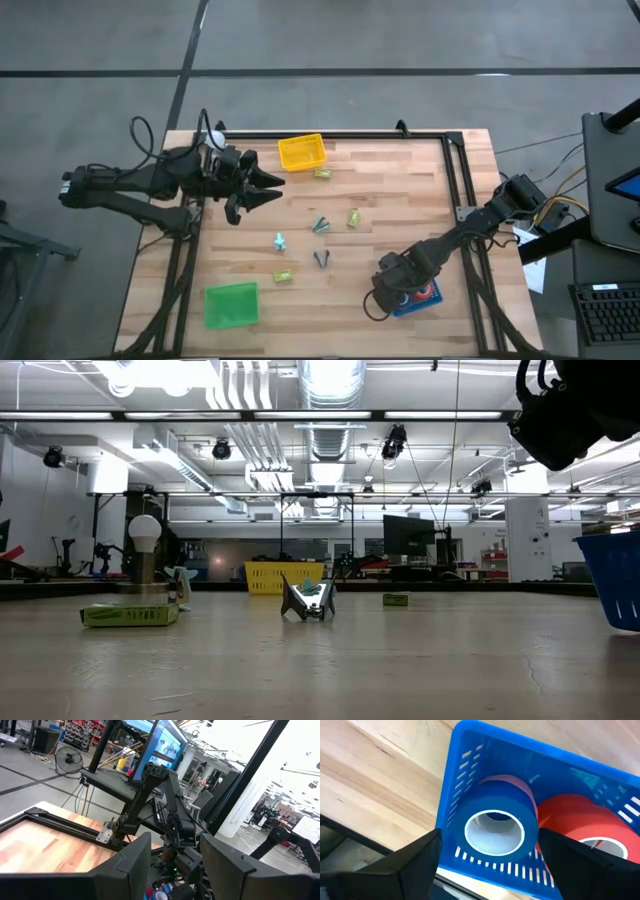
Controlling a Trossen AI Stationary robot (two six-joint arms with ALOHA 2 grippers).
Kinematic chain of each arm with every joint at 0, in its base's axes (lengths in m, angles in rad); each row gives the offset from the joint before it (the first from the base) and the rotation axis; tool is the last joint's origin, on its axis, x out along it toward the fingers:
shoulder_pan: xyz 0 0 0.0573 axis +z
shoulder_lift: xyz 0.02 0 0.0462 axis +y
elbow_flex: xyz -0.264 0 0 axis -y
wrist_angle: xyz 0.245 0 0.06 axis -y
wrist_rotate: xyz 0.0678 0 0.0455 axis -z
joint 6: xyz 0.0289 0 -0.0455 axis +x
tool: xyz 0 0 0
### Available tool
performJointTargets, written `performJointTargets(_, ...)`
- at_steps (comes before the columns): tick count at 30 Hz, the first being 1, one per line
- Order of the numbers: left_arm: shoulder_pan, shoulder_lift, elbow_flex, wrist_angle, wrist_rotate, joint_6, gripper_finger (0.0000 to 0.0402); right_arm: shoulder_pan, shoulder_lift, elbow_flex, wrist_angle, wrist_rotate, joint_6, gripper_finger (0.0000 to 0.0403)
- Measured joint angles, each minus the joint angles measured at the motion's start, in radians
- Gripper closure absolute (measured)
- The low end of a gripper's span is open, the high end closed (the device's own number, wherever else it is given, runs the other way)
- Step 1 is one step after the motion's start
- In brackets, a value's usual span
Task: Pick and place Stapler, Stapler remover, tape
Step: Put the blue tape into the blue basket, then put the black staple remover into the green basket
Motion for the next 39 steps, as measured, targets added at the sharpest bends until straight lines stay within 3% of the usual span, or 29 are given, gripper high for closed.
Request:
performJointTargets(10, -0.001, 0.0, 0.0, -0.044, -0.001, -0.004, 0.0227, -0.003, -0.003, 0.059, -0.003, 0.001, -0.03, 0.004)
performJointTargets(14, -0.001, 0.0, 0.0, -0.122, -0.002, -0.024, 0.0227, -0.014, -0.003, 0.118, -0.009, 0.084, -0.033, 0.0039)
performJointTargets(18, -0.001, 0.0, 0.0, -0.316, -0.049, -0.011, 0.0227, -0.052, -0.003, 0.173, -0.007, 0.155, -0.039, 0.0039)
performJointTargets(24, 0.0, 0.04, -0.002, -0.685, -0.215, -0.168, 0.0227, -0.135, 0.002, 0.202, 0.023, 0.262, -0.061, 0.0039)
performJointTargets(28, 0.0, 0.103, -0.017, -0.809, -0.145, -0.221, 0.0227, -0.192, 0.002, 0.201, 0.091, 0.293, -0.061, 0.0039)
performJointTargets(31, -0.001, 0.147, -0.061, -0.827, -0.077, -0.362, 0.0227, -0.235, 0.016, 0.199, 0.161, 0.282, -0.062, 0.0039)
performJointTargets(39, -0.003, 0.21, -0.219, -0.694, -0.025, -0.471, 0.0227, -0.31, 0.089, 0.199, 0.214, 0.258, -0.082, 0.0039)
